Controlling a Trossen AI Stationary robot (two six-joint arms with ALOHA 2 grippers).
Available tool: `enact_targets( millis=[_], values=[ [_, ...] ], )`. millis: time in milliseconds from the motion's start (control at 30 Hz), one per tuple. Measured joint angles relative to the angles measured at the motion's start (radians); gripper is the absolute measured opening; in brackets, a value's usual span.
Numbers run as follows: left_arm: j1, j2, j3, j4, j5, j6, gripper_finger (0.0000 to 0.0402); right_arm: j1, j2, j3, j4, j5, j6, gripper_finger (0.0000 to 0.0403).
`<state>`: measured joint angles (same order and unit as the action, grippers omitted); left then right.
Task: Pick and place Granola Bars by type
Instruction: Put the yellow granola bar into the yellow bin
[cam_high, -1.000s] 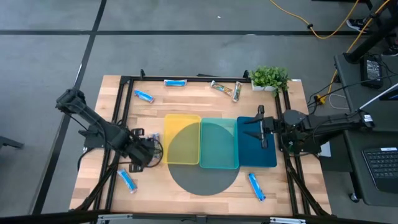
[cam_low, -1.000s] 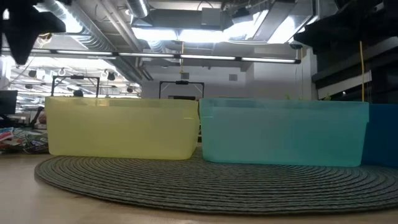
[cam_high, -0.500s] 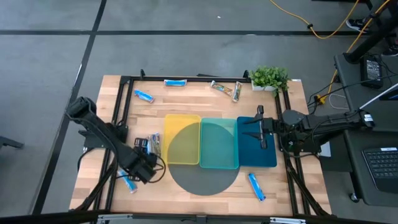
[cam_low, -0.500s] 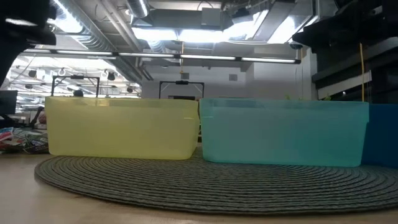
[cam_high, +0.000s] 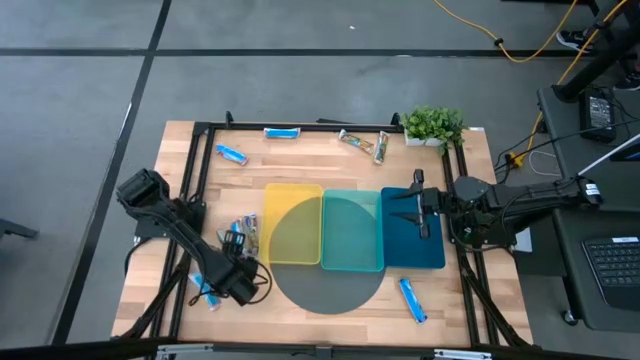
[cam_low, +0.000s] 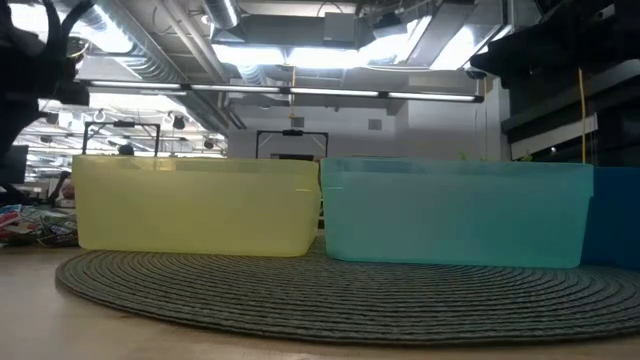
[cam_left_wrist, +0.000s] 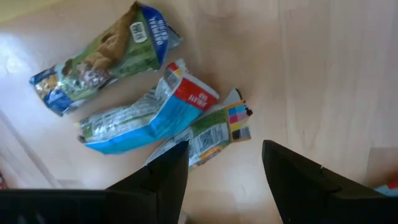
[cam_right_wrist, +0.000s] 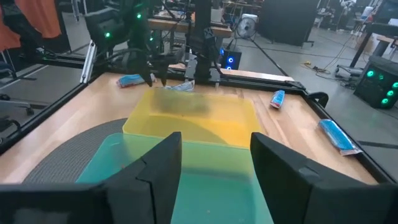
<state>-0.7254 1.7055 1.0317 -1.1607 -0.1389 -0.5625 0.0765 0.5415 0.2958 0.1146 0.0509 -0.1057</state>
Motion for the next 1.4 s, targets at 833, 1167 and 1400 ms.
enact_targets(
  millis=[833, 1167, 1400],
  values=[
    [-0.035, 0.049, 0.0, 0.041, -0.033, -0.035, 0.0142, 0.0, 0.0, 0.0, -0.007, -0.002, 0.077, 0.0195],
    [-0.054, 0.049, 0.0, 0.065, -0.058, -0.046, 0.0128, 0.0, 0.0, 0.0, -0.007, -0.002, 0.078, 0.0195],
    [-0.055, 0.049, 0.0, 0.065, -0.087, -0.053, 0.012, 0.0, 0.0, 0.0, -0.007, -0.002, 0.078, 0.0195]
  ],
)
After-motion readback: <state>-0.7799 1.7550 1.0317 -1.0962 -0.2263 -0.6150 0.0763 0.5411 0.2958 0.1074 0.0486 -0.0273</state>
